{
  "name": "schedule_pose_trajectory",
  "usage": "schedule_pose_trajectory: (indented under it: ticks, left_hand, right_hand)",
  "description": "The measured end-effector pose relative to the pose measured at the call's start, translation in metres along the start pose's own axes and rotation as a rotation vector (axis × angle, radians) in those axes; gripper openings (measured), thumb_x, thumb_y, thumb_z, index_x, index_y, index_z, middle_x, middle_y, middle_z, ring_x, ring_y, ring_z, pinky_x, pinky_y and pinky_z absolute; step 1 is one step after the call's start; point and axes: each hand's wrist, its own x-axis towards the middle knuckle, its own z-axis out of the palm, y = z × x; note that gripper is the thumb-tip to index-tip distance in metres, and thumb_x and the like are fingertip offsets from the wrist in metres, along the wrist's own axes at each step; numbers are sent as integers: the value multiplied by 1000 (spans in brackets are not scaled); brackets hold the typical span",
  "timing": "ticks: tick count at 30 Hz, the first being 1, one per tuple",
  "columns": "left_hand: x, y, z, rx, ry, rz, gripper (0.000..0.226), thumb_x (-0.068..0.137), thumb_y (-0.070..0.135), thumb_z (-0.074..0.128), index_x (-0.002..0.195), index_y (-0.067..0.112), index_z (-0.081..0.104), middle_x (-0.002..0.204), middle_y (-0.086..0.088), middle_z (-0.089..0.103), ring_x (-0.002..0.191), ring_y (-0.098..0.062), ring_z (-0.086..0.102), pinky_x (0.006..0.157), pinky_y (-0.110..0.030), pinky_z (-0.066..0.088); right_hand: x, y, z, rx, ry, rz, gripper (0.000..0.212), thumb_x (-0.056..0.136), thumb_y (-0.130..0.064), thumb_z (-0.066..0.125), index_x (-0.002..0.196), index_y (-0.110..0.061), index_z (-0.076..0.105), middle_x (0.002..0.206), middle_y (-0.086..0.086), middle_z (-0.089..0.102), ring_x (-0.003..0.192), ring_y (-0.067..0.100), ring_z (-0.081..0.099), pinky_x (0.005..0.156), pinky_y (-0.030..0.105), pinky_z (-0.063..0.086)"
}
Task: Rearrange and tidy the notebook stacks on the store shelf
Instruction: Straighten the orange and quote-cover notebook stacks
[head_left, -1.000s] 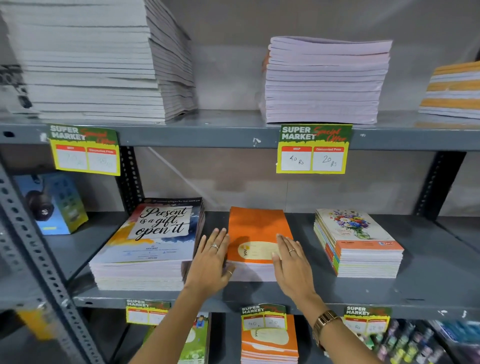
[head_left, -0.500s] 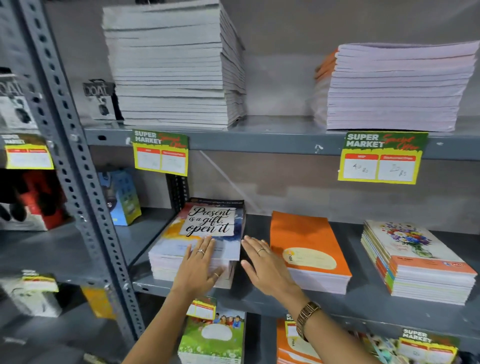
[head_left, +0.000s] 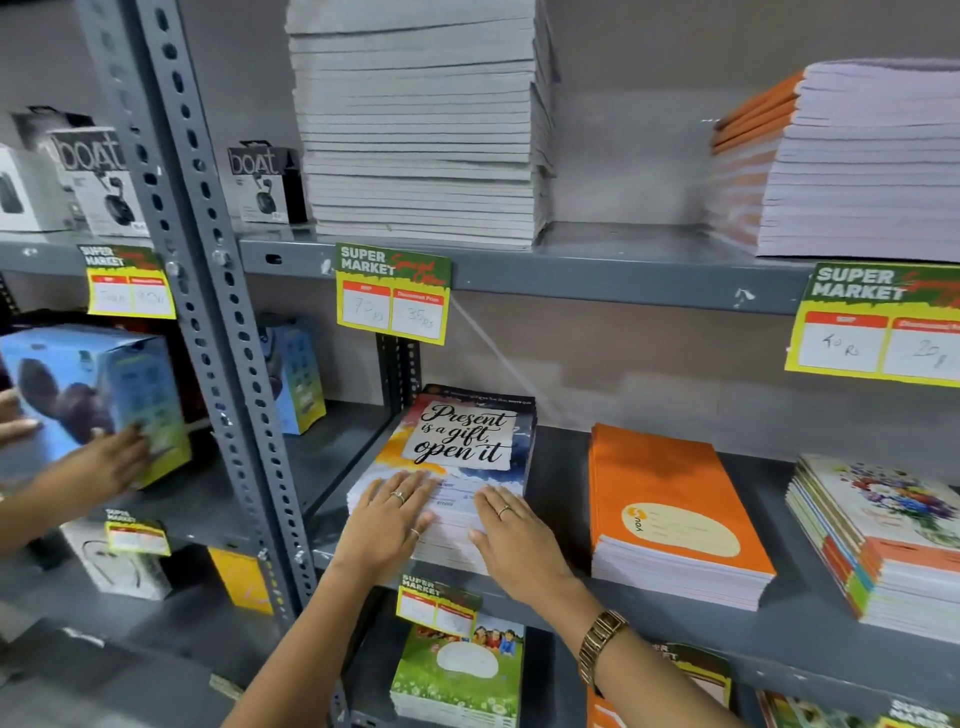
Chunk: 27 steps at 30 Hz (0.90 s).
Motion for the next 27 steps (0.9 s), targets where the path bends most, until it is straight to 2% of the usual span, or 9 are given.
schedule_pose_trajectory:
  ticks: [4,7,9,12,14,18,21,24,27]
  left_hand:
    - [1,-6,-1,11,-12,1,98,70,72,-22,143,27,28,153,-3,30,143,-26,24,117,-45,17]
    - [5,-8,0,20,-15,-28,93,74,70,-18,141,31,32,150,-15,35,141,-31,29,115,-45,24]
    - [7,-7,0,22,-11,-41,93,73,70,-19,140,31,33,149,-17,36,140,-30,30,114,-44,25]
    - [6,-6,-1,-5,-14,-47,102,68,71,-22,141,26,32,151,-12,33,142,-26,27,117,-40,20]
    - [6,-7,-2,-23,-5,-42,106,67,73,-22,141,22,33,151,-10,34,142,-24,27,118,-38,19]
    - [6,-8,-3,-67,-15,-67,97,71,76,-6,140,22,36,151,-7,35,142,-21,27,118,-35,18]
    - [5,-6,-3,-104,10,-81,103,68,79,-9,137,21,42,148,-8,40,141,-23,31,117,-36,20]
    - [4,-5,-5,-110,12,-89,85,75,65,6,137,20,42,148,-8,40,141,-23,30,117,-35,20]
    - [3,-4,-6,-122,21,-83,99,71,77,-4,135,18,46,145,-10,43,139,-25,34,116,-37,23]
  right_hand:
    - [6,-9,6,-11,67,50,58,100,-38,24,147,-4,23,156,13,23,146,23,16,120,34,7]
    - [10,-12,9,-5,124,77,53,99,-33,37,144,-4,31,153,15,30,144,25,22,119,34,12]
    - [10,-11,11,-23,159,108,48,95,-30,48,135,-5,46,145,16,44,138,26,36,116,36,25]
    - [11,-9,17,-103,236,101,39,73,-36,72,106,-15,72,110,4,74,107,17,67,91,32,52]
    - [12,-9,20,-119,258,99,41,62,-38,82,97,-17,76,98,-1,77,95,13,72,82,29,56]
    - [15,-10,22,-165,294,89,48,49,-38,90,90,-17,78,91,-1,78,88,12,74,76,28,58]
    - [16,-10,23,-177,331,76,46,46,-37,91,86,-18,79,86,-3,79,84,11,74,72,26,59]
    - [16,-10,24,-174,344,75,44,46,-36,92,84,-18,79,85,-2,79,82,11,75,70,25,59]
    - [16,-10,26,-185,352,76,44,45,-35,93,83,-17,79,83,-1,79,81,12,75,70,26,59]
